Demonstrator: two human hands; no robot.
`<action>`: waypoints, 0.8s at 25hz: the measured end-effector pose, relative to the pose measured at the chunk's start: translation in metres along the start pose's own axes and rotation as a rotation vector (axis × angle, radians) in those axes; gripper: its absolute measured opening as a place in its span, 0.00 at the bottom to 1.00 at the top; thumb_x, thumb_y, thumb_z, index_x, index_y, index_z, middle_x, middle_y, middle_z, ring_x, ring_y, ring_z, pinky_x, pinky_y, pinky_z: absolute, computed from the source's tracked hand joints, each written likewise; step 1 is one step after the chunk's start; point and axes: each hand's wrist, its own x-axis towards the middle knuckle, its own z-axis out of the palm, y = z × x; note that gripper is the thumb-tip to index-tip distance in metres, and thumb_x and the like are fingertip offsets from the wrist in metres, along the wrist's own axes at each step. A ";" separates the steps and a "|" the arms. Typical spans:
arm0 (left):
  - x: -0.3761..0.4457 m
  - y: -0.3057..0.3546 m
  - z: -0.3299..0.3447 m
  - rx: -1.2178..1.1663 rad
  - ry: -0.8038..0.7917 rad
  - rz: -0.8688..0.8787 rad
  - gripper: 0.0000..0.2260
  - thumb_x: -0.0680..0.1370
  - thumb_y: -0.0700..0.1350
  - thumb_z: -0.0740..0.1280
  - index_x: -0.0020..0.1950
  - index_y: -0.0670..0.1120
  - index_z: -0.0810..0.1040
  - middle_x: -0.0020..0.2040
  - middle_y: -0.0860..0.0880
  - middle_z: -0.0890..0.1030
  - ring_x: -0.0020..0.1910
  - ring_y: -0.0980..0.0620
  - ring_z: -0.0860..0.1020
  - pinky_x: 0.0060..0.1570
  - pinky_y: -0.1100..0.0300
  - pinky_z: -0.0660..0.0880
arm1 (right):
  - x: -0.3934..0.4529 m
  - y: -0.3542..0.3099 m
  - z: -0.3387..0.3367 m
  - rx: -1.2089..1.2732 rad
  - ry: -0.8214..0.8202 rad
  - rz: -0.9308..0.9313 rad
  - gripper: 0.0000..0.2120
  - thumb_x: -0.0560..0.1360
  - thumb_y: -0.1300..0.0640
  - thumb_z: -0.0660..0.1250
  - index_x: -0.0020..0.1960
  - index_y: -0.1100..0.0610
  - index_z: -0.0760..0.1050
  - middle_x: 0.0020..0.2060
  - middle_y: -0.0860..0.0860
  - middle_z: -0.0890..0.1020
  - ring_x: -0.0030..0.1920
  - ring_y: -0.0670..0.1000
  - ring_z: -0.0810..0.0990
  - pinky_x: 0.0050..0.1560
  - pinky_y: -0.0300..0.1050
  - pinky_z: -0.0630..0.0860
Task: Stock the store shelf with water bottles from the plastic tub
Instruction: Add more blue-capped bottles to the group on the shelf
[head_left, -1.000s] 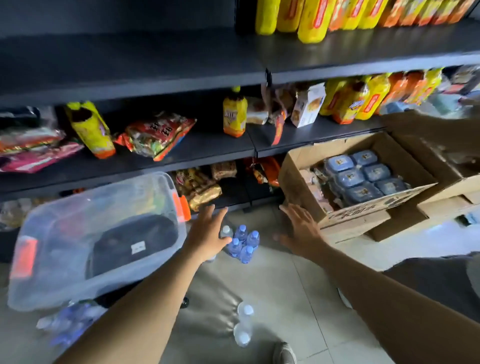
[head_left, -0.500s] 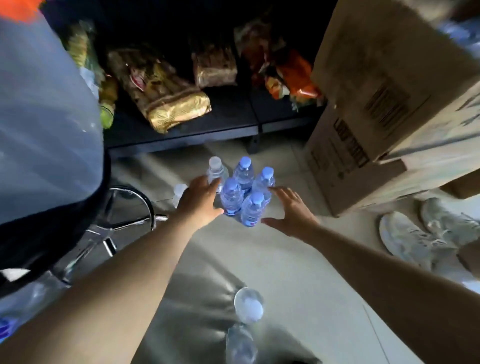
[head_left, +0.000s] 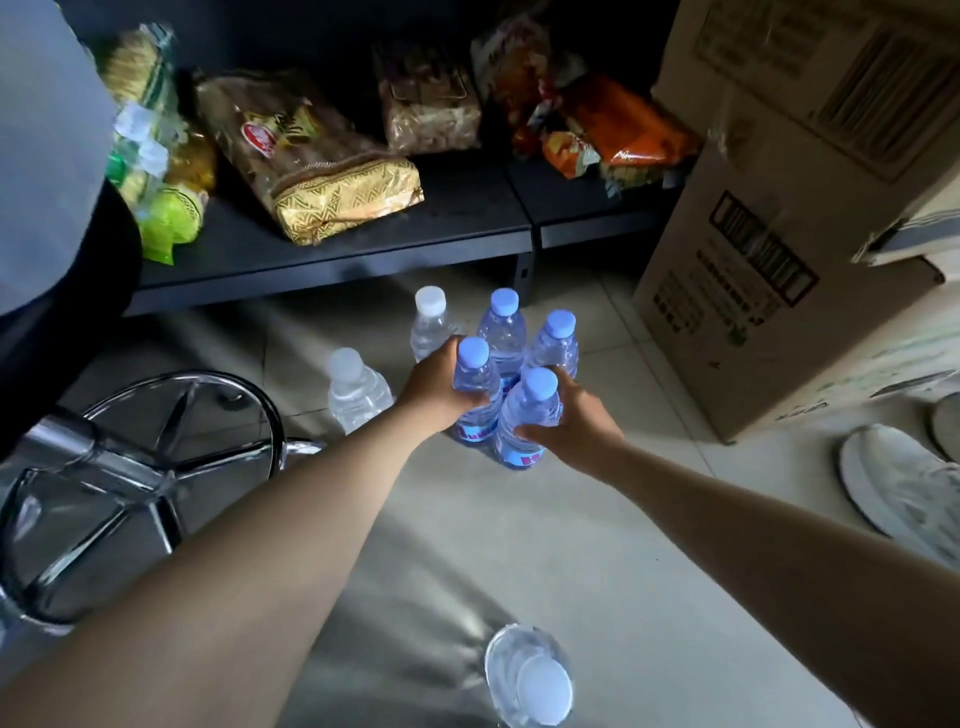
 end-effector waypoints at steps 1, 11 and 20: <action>-0.003 -0.002 0.002 -0.013 0.026 -0.032 0.20 0.69 0.42 0.74 0.58 0.45 0.71 0.51 0.51 0.77 0.50 0.51 0.75 0.48 0.62 0.67 | -0.001 -0.002 -0.005 -0.023 -0.015 0.008 0.26 0.70 0.54 0.72 0.65 0.50 0.67 0.49 0.47 0.75 0.46 0.52 0.76 0.39 0.38 0.68; -0.110 0.189 -0.141 -0.150 0.250 -0.174 0.19 0.69 0.38 0.74 0.58 0.42 0.75 0.55 0.45 0.80 0.54 0.45 0.77 0.48 0.61 0.67 | -0.091 -0.198 -0.195 0.078 -0.020 0.022 0.22 0.69 0.56 0.74 0.59 0.49 0.70 0.48 0.46 0.80 0.50 0.49 0.79 0.50 0.44 0.74; -0.173 0.486 -0.469 -0.190 0.312 0.029 0.20 0.69 0.41 0.75 0.60 0.45 0.74 0.51 0.51 0.77 0.50 0.51 0.76 0.46 0.63 0.67 | -0.164 -0.563 -0.415 0.075 0.128 -0.193 0.21 0.69 0.53 0.75 0.58 0.50 0.71 0.46 0.46 0.80 0.47 0.48 0.78 0.48 0.42 0.73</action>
